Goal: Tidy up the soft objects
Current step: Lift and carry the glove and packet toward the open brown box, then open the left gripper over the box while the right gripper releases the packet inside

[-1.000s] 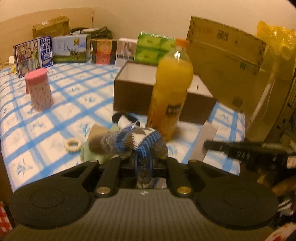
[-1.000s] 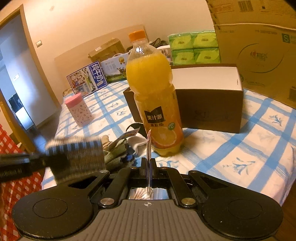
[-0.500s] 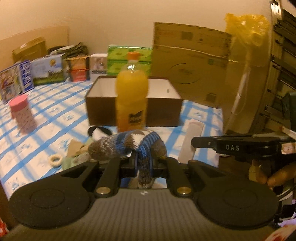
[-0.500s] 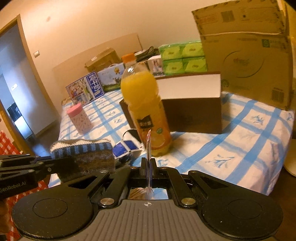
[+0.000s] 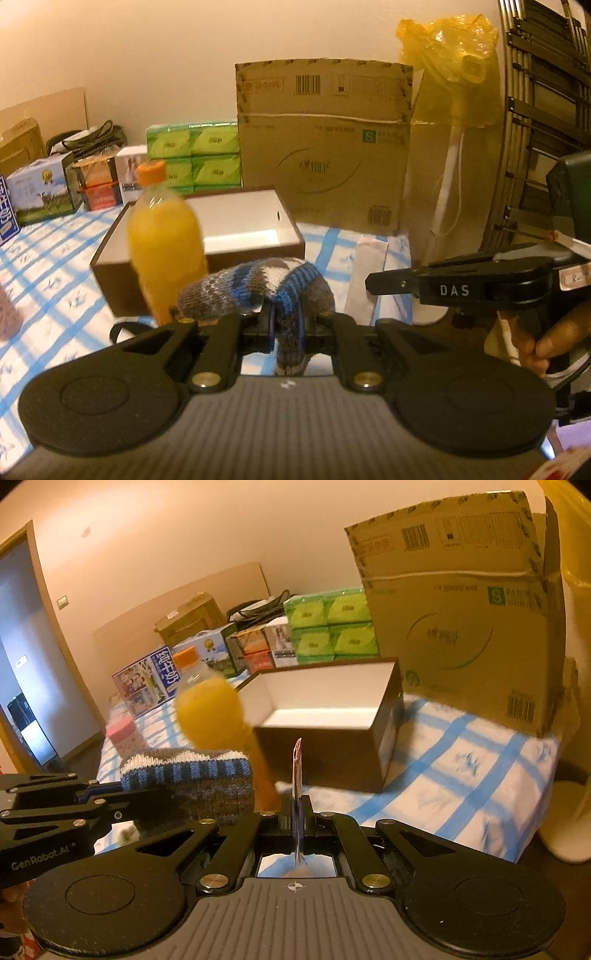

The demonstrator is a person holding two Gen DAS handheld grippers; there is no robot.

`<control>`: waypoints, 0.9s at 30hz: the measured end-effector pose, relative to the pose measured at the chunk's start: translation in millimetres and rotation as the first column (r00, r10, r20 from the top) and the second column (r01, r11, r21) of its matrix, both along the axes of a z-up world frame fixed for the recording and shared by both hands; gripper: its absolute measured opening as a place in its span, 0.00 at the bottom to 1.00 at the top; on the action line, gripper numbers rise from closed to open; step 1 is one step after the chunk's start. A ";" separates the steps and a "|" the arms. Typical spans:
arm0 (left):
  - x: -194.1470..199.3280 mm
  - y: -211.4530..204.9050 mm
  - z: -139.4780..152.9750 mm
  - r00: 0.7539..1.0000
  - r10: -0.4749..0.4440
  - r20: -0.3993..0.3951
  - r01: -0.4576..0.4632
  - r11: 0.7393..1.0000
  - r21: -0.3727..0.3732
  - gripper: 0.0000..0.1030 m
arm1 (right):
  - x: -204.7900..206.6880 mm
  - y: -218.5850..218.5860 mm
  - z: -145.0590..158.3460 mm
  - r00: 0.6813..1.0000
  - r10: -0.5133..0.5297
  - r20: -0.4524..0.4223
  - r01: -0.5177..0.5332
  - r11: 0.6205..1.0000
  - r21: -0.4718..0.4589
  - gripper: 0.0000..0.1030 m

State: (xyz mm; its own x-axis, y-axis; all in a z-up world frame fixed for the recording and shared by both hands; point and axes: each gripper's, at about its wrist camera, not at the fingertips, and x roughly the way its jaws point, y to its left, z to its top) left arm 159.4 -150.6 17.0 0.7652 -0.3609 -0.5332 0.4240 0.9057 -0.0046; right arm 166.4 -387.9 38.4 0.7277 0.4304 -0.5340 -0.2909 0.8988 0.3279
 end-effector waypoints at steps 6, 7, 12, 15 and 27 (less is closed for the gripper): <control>55.3 -34.7 10.8 0.997 0.066 0.029 -0.066 0.998 0.001 0.10 | 60.1 -31.2 11.5 0.997 0.054 0.046 -0.054 0.999 -0.002 0.01; 64.2 -39.4 12.6 0.996 0.080 0.033 -0.080 0.997 0.001 0.10 | 71.6 -35.2 13.3 0.996 0.065 0.053 -0.065 0.998 0.000 0.01; 114.6 -63.7 14.8 0.984 0.173 0.036 -0.173 0.985 0.018 0.10 | 132.5 -47.4 18.1 0.986 0.136 0.101 -0.136 0.991 -0.013 0.01; 144.3 -76.1 11.6 0.974 0.223 0.035 -0.224 0.974 0.028 0.10 | 169.8 -50.8 15.3 0.978 0.176 0.110 -0.177 0.984 0.000 0.01; 263.5 -92.3 -35.4 0.927 0.374 -0.019 -0.370 0.923 0.109 0.10 | 290.0 -41.9 -49.0 0.967 0.252 0.026 -0.252 0.968 0.005 0.01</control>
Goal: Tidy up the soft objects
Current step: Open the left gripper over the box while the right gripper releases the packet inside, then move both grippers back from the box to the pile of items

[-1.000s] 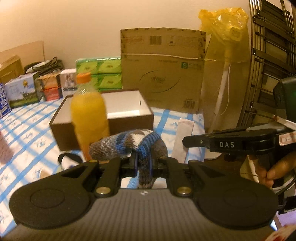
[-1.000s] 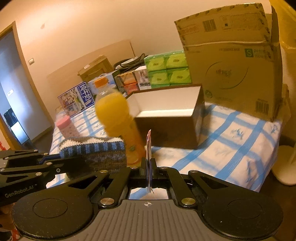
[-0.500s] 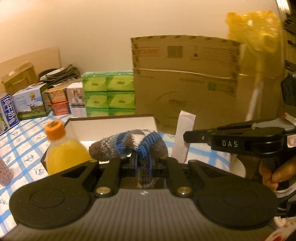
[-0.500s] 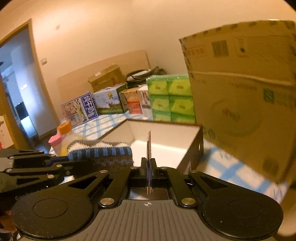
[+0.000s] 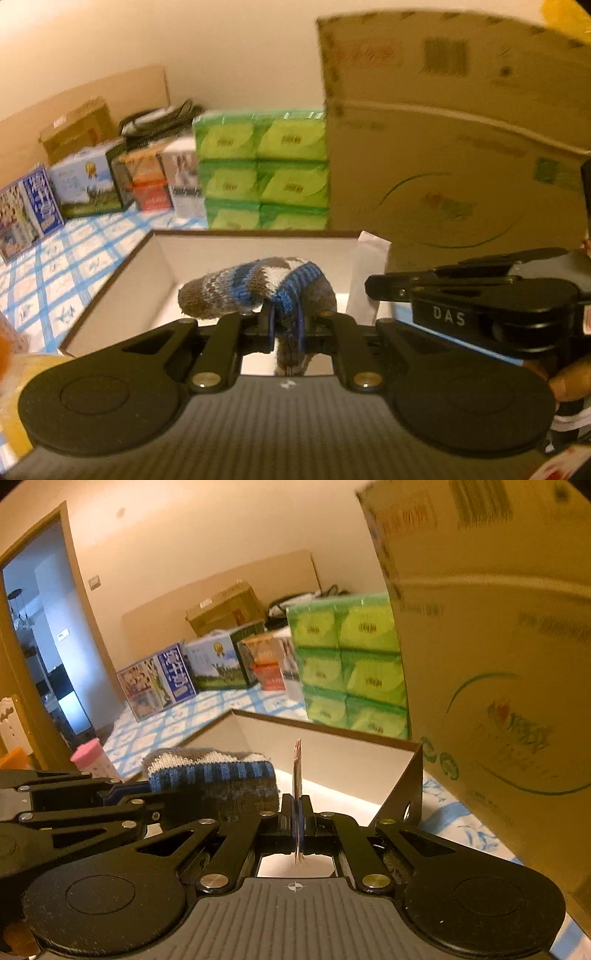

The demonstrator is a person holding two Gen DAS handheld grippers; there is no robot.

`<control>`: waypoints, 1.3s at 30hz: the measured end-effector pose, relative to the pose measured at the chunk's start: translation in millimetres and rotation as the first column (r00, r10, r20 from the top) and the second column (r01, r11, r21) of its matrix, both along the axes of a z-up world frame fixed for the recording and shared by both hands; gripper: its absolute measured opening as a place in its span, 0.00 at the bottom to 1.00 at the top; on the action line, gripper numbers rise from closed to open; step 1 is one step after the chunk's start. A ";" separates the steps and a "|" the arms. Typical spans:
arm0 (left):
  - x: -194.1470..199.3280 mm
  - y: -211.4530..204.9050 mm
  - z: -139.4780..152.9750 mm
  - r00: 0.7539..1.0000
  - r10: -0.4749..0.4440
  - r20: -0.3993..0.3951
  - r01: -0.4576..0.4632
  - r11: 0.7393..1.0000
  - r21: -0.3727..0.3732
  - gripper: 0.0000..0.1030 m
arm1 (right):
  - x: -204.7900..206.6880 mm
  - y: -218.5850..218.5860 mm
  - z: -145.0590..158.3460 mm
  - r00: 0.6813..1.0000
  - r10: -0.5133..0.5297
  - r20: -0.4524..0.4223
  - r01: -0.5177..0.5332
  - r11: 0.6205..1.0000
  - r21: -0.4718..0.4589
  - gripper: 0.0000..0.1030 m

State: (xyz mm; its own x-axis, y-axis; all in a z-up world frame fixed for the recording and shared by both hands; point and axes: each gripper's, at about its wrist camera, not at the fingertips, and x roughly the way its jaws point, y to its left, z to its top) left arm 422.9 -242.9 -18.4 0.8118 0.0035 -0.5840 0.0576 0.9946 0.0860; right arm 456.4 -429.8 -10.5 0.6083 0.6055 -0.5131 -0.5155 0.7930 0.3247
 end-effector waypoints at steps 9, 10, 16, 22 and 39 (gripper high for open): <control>40.4 3.6 -39.7 0.991 0.091 -0.102 -0.086 0.995 0.053 0.32 | 45.6 7.7 -33.0 0.997 0.060 -0.047 -0.062 0.997 -0.041 0.04; 42.0 3.6 -41.3 0.991 0.091 -0.101 -0.085 0.995 0.057 0.34 | 47.0 7.9 -34.7 0.996 0.071 -0.052 -0.073 0.996 -0.045 0.11; 44.9 5.9 -45.5 0.988 0.100 -0.119 -0.094 0.994 0.060 0.41 | 45.8 5.7 -33.9 0.996 0.075 -0.040 -0.077 0.996 -0.054 0.40; 31.9 2.1 -36.6 0.992 0.064 -0.113 -0.061 0.998 0.031 0.42 | 32.5 -5.6 -21.1 0.999 0.037 -0.031 -0.037 0.999 -0.013 0.43; -113.0 -12.9 29.8 0.973 -0.229 -0.031 0.227 0.972 -0.054 0.43 | -129.8 -79.8 61.9 0.981 -0.192 0.037 0.183 0.969 0.164 0.60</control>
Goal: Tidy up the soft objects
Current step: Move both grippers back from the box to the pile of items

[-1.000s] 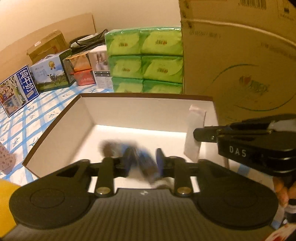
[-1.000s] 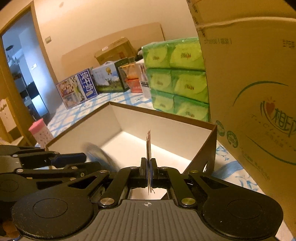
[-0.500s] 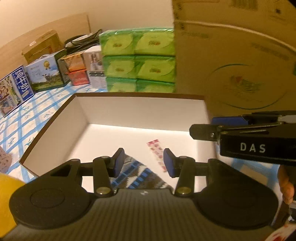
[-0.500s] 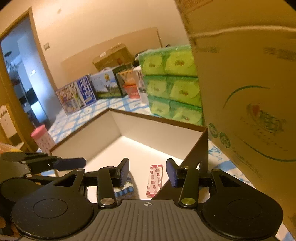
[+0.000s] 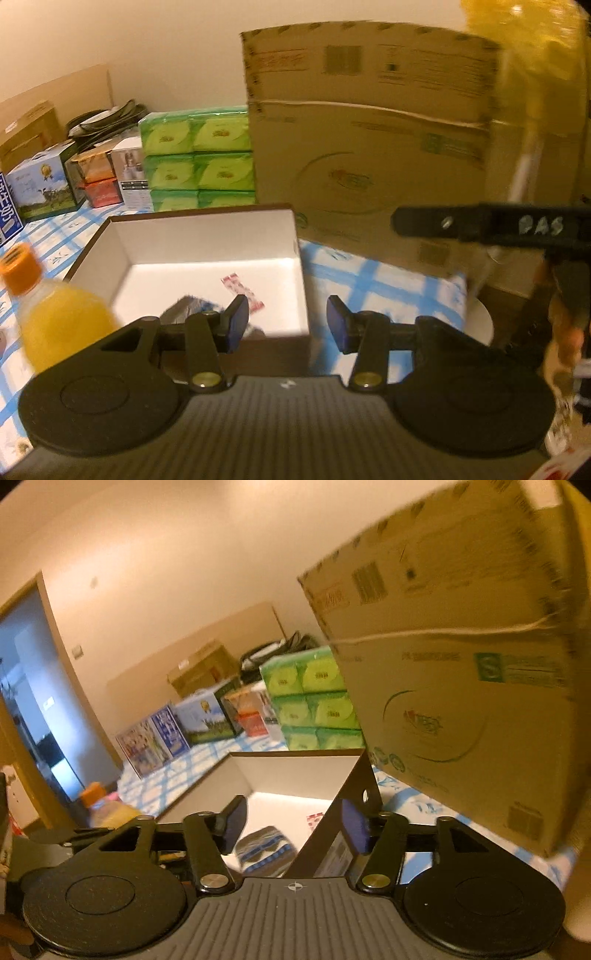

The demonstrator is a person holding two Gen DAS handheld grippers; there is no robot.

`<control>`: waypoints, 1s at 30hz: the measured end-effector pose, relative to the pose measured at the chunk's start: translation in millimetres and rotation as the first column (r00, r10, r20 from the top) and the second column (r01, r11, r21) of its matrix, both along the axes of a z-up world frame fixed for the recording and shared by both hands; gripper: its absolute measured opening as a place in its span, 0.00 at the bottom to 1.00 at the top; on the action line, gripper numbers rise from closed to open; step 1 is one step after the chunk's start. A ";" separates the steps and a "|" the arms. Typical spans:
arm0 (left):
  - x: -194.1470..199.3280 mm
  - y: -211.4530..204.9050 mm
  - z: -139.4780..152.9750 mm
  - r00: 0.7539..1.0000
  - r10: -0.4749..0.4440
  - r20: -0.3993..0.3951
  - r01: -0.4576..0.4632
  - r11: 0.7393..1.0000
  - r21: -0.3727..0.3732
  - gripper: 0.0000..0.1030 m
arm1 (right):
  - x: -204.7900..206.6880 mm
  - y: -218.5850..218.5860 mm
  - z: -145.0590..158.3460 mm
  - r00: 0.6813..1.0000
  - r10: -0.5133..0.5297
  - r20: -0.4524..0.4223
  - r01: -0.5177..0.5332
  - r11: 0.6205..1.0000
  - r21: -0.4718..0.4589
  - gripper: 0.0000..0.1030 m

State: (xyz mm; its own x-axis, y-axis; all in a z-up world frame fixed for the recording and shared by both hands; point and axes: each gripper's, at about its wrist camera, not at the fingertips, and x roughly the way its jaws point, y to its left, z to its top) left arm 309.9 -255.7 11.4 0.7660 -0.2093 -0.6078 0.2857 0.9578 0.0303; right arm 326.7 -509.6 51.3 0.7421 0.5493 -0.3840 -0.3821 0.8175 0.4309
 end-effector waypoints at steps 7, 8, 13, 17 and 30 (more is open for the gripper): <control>-73.1 40.3 22.5 0.998 -0.062 0.014 0.063 0.998 -0.021 0.43 | -87.2 8.5 27.3 0.998 -0.051 0.021 0.051 0.999 0.017 0.69; -81.9 46.3 26.1 0.998 -0.065 0.021 0.066 0.998 -0.022 0.43 | -96.5 11.5 29.8 0.998 -0.057 0.021 0.057 0.998 0.020 0.70; -128.2 86.0 44.3 0.997 -0.066 0.041 0.067 0.997 -0.034 0.44 | -140.5 36.1 38.7 0.996 -0.088 0.008 0.088 0.996 0.035 0.73; -162.6 120.0 50.2 0.997 -0.053 0.052 0.055 0.998 -0.035 0.46 | -171.6 59.5 41.7 0.994 -0.106 -0.012 0.106 0.994 0.021 0.73; -235.6 230.7 39.3 0.997 0.076 0.023 -0.074 0.995 -0.066 0.48 | -221.7 143.0 30.7 0.991 -0.085 -0.104 0.086 0.996 -0.003 0.73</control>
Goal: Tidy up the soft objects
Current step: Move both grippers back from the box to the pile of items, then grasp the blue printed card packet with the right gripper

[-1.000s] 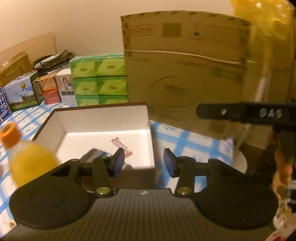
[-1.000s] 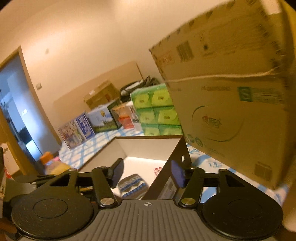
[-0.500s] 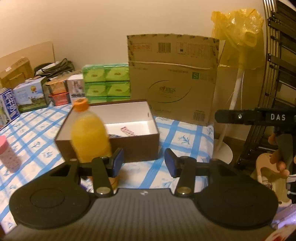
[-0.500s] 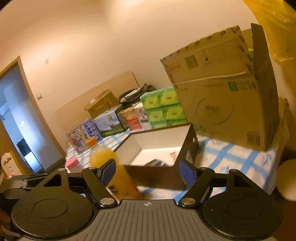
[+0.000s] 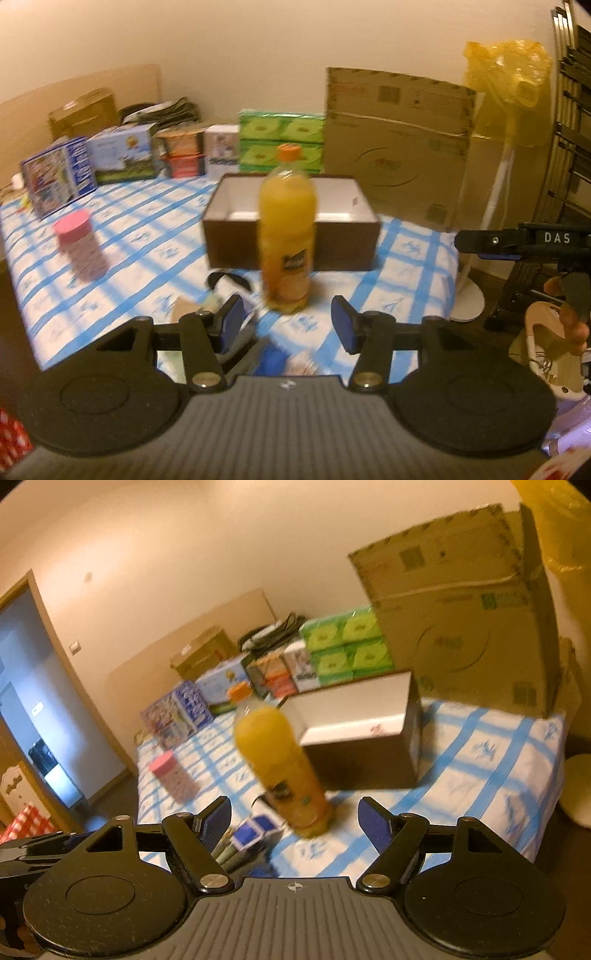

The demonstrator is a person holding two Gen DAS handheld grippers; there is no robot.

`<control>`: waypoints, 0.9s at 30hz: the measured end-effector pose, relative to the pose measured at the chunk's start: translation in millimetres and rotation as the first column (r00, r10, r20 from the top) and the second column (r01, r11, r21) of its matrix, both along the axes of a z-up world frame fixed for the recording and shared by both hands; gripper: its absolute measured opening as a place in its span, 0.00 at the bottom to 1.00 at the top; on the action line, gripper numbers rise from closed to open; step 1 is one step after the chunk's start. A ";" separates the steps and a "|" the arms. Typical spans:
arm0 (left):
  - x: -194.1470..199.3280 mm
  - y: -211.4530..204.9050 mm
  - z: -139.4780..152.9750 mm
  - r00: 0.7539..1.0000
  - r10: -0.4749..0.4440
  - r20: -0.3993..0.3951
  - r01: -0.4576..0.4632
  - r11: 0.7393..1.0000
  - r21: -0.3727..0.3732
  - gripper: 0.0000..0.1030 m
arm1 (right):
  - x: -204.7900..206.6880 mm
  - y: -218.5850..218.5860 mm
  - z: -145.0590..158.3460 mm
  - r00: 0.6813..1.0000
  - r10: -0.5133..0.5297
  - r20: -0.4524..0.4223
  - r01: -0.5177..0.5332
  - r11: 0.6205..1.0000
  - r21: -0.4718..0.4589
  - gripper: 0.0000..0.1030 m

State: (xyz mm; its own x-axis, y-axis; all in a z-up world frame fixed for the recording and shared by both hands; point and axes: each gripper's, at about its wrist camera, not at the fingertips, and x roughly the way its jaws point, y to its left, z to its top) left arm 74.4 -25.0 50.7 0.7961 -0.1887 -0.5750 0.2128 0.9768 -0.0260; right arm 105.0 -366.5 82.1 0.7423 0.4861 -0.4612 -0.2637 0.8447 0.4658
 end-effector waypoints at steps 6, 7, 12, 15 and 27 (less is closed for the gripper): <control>-12.7 40.1 -17.4 0.994 0.106 -0.034 -0.106 0.994 0.006 0.48 | 2.1 38.7 -19.2 0.996 0.075 -0.046 -0.077 0.996 -0.034 0.73; -12.7 44.6 -19.7 0.992 0.118 -0.039 -0.118 0.993 0.009 0.48 | 2.7 45.5 -22.8 0.995 0.087 -0.054 -0.089 0.995 -0.037 0.73; -5.7 61.9 -34.3 0.984 0.166 -0.069 -0.165 0.986 0.020 0.48 | 10.0 71.8 -42.4 0.986 0.136 -0.092 -0.141 0.989 -0.054 0.73; 1.6 68.8 -41.0 0.981 0.182 -0.066 -0.180 0.983 0.029 0.48 | 18.2 85.4 -52.7 0.983 0.139 -0.117 -0.148 0.987 -0.068 0.73; 62.4 107.4 -75.3 0.962 0.261 -0.085 -0.258 0.965 0.051 0.46 | 79.8 126.2 -95.2 0.970 0.124 -0.210 -0.126 0.992 0.005 0.73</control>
State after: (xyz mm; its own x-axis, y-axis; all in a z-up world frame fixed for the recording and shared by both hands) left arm 136.7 82.4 -24.6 0.7592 0.0413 -0.6495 -0.0495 0.9988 0.0057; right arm 184.8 -240.4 -13.1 0.5623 0.5644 -0.6044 -0.2644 0.8152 0.5153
